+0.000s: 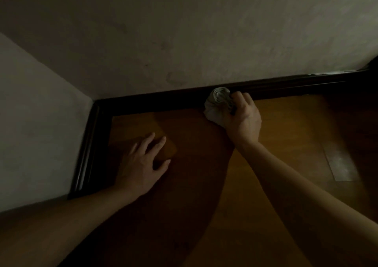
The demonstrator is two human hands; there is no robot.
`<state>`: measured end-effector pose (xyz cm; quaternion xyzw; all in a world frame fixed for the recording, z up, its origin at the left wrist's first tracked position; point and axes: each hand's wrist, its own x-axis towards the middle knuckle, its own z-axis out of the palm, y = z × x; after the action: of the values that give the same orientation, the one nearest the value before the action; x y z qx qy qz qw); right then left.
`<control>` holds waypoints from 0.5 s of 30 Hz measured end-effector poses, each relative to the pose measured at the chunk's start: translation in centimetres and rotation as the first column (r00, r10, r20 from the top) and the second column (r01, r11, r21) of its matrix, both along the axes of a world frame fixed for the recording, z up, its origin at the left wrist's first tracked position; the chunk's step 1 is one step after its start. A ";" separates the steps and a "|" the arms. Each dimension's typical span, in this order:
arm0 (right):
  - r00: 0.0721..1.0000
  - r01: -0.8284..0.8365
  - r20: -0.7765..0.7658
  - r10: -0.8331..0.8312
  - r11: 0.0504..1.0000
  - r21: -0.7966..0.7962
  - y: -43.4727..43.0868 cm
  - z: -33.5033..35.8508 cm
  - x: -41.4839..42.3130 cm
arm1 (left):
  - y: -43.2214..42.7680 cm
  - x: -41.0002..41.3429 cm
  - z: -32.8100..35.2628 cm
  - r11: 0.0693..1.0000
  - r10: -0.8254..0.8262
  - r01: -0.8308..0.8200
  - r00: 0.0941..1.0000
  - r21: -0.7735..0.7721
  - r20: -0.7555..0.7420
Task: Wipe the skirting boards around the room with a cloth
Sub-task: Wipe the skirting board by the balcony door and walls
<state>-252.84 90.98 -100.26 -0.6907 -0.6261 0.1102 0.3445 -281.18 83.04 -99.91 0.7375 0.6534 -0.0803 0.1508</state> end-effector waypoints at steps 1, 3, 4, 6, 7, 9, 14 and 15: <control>0.999 0.034 -0.034 -0.034 0.999 0.002 -0.1 0.0 -0.1 | 0.1 0.0 0.2 1.000 -0.004 0.004 1.000 -0.019 0.001; 0.997 0.047 -0.063 -0.047 0.999 0.005 -0.2 0.1 -1.0 | 0.1 0.1 0.6 0.999 0.000 0.001 1.000 -0.036 0.012; 0.998 0.015 -0.053 -0.015 1.000 0.006 -0.1 0.2 -1.6 | 0.1 0.2 0.7 0.999 0.007 -0.007 1.000 -0.040 0.018; 0.997 -0.064 -0.035 0.064 0.998 -0.001 0.2 0.3 -2.6 | 0.1 0.4 0.8 0.999 0.027 -0.026 1.000 -0.047 0.013; 0.996 -0.077 -0.042 0.077 0.997 -0.008 0.4 0.4 -2.7 | 0.0 0.5 0.8 0.999 0.030 -0.030 1.000 -0.039 0.009; 0.995 -0.064 -0.073 0.063 0.998 -0.021 0.6 0.3 -2.0 | -0.2 0.6 0.5 0.999 0.041 -0.040 0.999 -0.008 0.014; 0.989 0.100 -0.110 -0.098 0.995 0.014 -0.4 -0.8 2.5 | -0.4 0.9 -0.1 0.998 0.054 -0.054 0.999 0.024 0.002; 0.988 0.111 -0.111 -0.108 0.994 0.014 -0.4 -0.8 2.6 | -0.5 1.0 0.0 0.998 0.054 -0.054 0.998 0.030 -0.010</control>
<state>-250.19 90.55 -101.07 -0.7135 -0.5683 0.1228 0.3909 -280.16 82.58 -99.95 0.7212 0.6751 -0.0705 0.1382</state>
